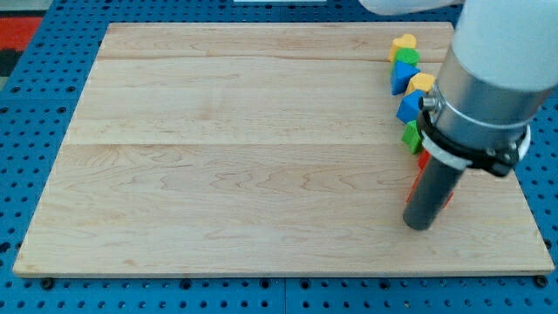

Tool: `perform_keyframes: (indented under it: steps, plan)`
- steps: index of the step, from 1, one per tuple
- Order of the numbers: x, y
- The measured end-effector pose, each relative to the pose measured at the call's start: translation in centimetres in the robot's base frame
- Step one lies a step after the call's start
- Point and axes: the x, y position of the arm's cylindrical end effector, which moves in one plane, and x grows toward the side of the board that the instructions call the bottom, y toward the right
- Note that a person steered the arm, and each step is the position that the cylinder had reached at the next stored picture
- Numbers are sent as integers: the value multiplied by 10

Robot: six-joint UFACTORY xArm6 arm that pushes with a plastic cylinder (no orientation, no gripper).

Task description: Push the red star to the bottom left of the red circle

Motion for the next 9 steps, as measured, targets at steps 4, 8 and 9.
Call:
perform_keyframes:
  steps: [4, 8, 9]
  plan:
    - [-12, 33]
    - [6, 4]
    - [-6, 1]
